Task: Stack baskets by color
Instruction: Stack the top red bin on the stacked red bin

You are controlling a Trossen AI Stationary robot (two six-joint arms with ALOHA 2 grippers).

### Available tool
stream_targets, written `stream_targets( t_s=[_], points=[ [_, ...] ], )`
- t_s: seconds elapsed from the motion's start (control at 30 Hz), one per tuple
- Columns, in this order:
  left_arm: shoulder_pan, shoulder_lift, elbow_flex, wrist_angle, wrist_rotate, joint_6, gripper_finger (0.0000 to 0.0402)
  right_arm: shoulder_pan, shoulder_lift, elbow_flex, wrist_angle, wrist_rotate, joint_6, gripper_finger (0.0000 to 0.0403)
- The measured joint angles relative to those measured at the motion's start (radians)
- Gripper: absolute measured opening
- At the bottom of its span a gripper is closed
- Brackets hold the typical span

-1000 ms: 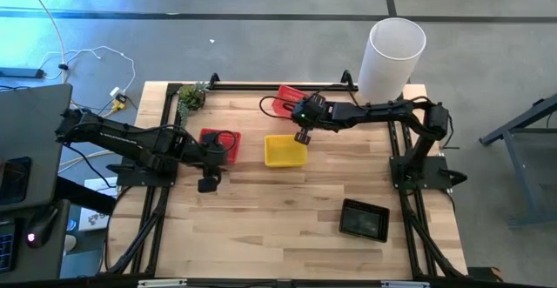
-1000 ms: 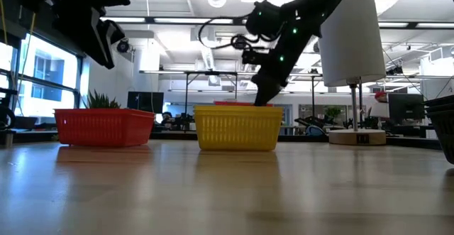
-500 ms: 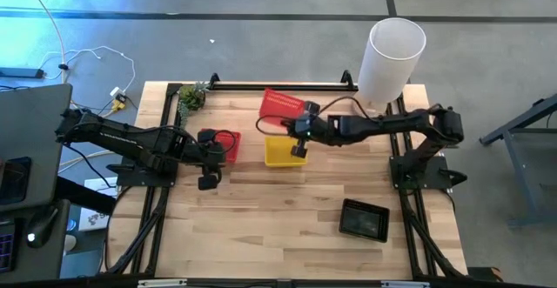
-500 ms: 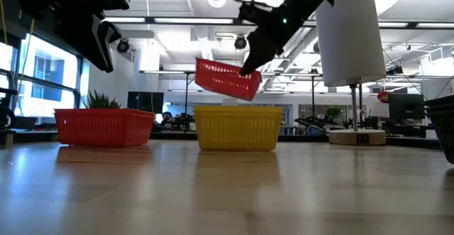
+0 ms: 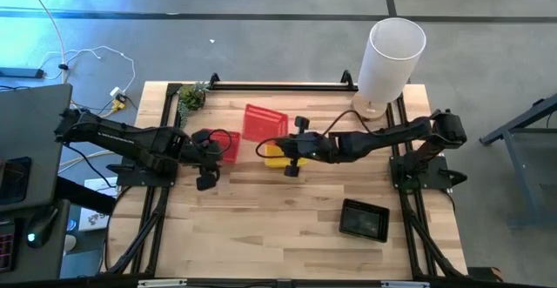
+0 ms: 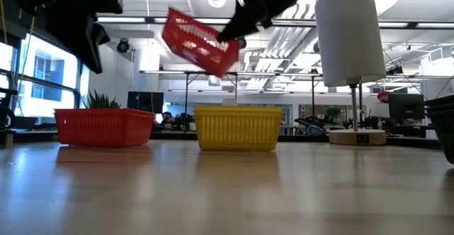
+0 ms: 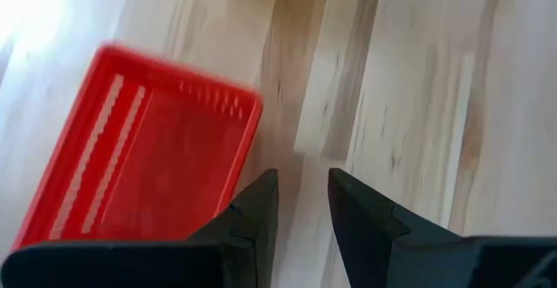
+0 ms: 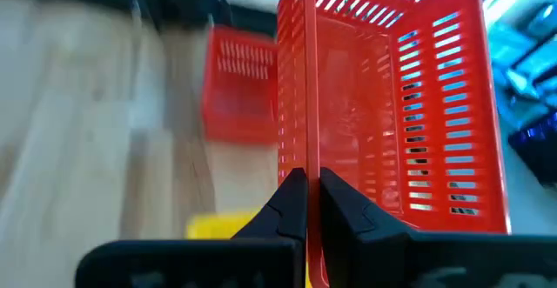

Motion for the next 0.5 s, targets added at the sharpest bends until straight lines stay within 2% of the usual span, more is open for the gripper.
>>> stream_targets(
  t_s=[0.17,0.37,0.5],
  points=[
    [-0.018,-0.051,0.000,-0.092,-0.009,-0.063,0.0090,0.013,0.000,0.000,0.158,0.000,0.000,0.0000],
    [-0.050,-0.126,0.003,-0.096,-0.012,-0.102,0.0090,0.011,0.000,0.003,0.327,0.002,0.001,0.0000],
    [-0.067,-0.171,0.021,-0.096,-0.025,-0.090,0.0090,0.010,0.004,0.071,0.312,0.007,-0.013,0.0000]
  ],
)
